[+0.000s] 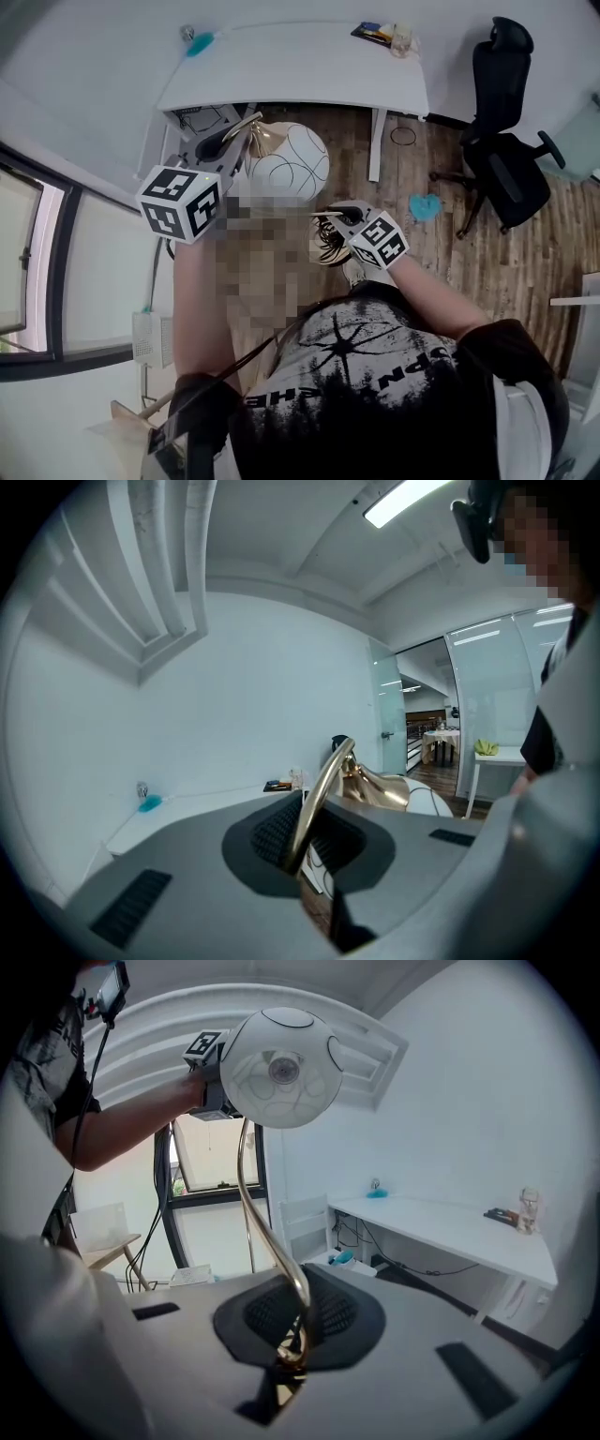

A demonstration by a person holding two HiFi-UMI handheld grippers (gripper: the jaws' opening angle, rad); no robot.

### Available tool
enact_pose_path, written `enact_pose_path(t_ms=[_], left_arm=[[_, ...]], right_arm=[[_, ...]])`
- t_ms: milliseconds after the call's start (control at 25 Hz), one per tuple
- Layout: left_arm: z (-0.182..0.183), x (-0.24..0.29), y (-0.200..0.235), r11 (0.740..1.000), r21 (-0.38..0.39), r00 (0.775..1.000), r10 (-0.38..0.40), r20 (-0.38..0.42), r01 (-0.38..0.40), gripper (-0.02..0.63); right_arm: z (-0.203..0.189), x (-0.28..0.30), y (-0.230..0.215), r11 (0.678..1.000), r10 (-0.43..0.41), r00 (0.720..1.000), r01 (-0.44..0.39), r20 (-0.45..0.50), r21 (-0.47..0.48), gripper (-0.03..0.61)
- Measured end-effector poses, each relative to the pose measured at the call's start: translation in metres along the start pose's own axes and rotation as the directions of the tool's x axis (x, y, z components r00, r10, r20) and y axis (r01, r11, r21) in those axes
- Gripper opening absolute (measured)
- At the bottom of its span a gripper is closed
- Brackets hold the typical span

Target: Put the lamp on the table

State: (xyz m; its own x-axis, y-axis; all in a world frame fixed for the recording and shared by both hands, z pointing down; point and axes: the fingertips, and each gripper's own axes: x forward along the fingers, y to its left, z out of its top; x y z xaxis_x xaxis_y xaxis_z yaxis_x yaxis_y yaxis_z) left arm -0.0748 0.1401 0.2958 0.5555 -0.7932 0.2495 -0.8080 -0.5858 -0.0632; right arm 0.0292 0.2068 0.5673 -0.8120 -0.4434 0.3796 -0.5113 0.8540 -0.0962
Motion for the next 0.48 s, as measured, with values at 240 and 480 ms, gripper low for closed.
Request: enact_pose_path(t_ms=[240, 480], left_arm=[[0.018, 0.055, 0.024, 0.999, -0.009, 1.000, 0.031, -0.001, -0.031, 0.017], [0.039, 0.126, 0.052, 0.998, -0.022, 0.998, 0.064, -0.008, -0.065, 0.017]], right_arm=[[0.018, 0.011, -0.062, 0.999, 0.032, 0.999, -0.032, -0.003, -0.009, 0.017], [0.036, 0.025, -0.141, 0.998, 0.067, 0.998, -0.067, -0.012, -0.016, 0.017]])
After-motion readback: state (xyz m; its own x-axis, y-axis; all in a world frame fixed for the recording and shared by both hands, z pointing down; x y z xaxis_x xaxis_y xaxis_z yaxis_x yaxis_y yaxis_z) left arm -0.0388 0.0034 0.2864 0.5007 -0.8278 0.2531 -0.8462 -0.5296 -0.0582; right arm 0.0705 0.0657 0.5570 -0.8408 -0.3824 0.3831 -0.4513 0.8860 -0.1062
